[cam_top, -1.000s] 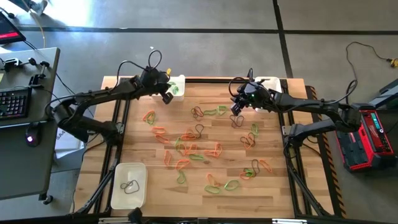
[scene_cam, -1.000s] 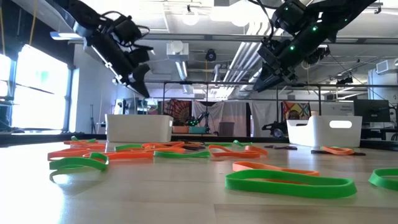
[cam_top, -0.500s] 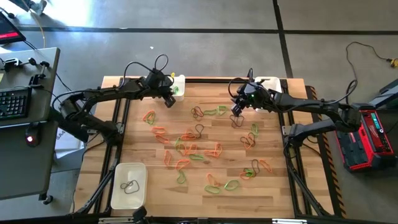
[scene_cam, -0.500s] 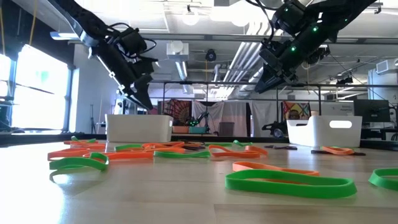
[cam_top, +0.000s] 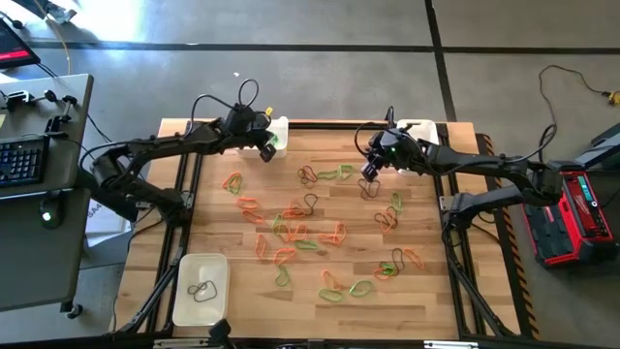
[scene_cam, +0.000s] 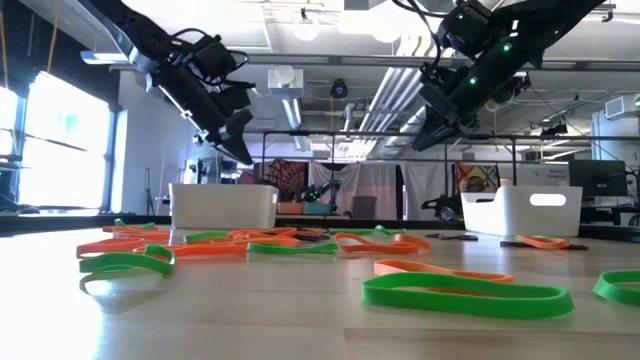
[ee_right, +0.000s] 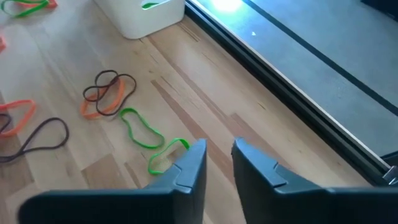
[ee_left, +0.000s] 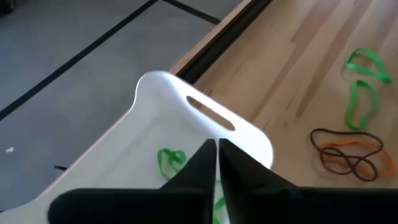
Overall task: Sort rubber bands into baskets
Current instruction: Put the purple rubber band into the bottom left white bin
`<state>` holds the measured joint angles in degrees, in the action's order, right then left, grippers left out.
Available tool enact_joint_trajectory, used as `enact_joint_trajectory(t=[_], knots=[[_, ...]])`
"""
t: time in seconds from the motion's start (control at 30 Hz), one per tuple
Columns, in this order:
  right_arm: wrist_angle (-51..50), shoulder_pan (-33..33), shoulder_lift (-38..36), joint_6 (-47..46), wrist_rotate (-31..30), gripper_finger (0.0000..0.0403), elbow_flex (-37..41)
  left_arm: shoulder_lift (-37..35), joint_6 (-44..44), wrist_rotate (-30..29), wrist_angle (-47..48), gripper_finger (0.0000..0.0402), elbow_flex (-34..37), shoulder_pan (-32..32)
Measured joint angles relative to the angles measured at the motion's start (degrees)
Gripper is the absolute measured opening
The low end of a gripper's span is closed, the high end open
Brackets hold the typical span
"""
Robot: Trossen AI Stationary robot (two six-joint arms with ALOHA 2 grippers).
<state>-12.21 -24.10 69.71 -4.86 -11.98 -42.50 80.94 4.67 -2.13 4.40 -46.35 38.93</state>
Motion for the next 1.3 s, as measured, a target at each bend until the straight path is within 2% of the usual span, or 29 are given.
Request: enact_joint_trajectory(t=[0.13,0.3,0.6,0.73,0.93,1.1,1.3], knots=[[0.1,1.2,0.0,0.5,0.0,0.0007,0.0,-0.7,0.4,0.0,0.4,0.0009,0.0,-0.5],[0.6,3.2,0.0,0.5,0.0,0.0011,0.0,-1.1,-0.5,0.0,0.4,0.0016,0.0,-2.6],[2.7,5.5,0.0,0.4,0.1,0.0001,0.0,-1.1,-2.4,-3.6,0.0,0.0064,0.0,-6.8],[2.6,6.0,0.0,-0.7,0.1,0.0,0.0,-2.5,-2.5,-8.3,-1.8,0.0047,0.5,-9.9],[2.6,7.4,0.0,-1.1,0.2,0.0,0.0,-5.9,-4.0,-8.5,-6.6,0.0004,2.6,-14.3],[3.4,9.5,0.5,-1.1,0.3,0.0,0.0,-7.0,-4.2,-8.5,-6.6,0.0001,2.7,-17.8],[8.8,12.1,5.2,-1.3,1.3,0.0004,0.0,-7.0,-4.6,-7.2,-7.1,0.0,2.7,-21.8]])
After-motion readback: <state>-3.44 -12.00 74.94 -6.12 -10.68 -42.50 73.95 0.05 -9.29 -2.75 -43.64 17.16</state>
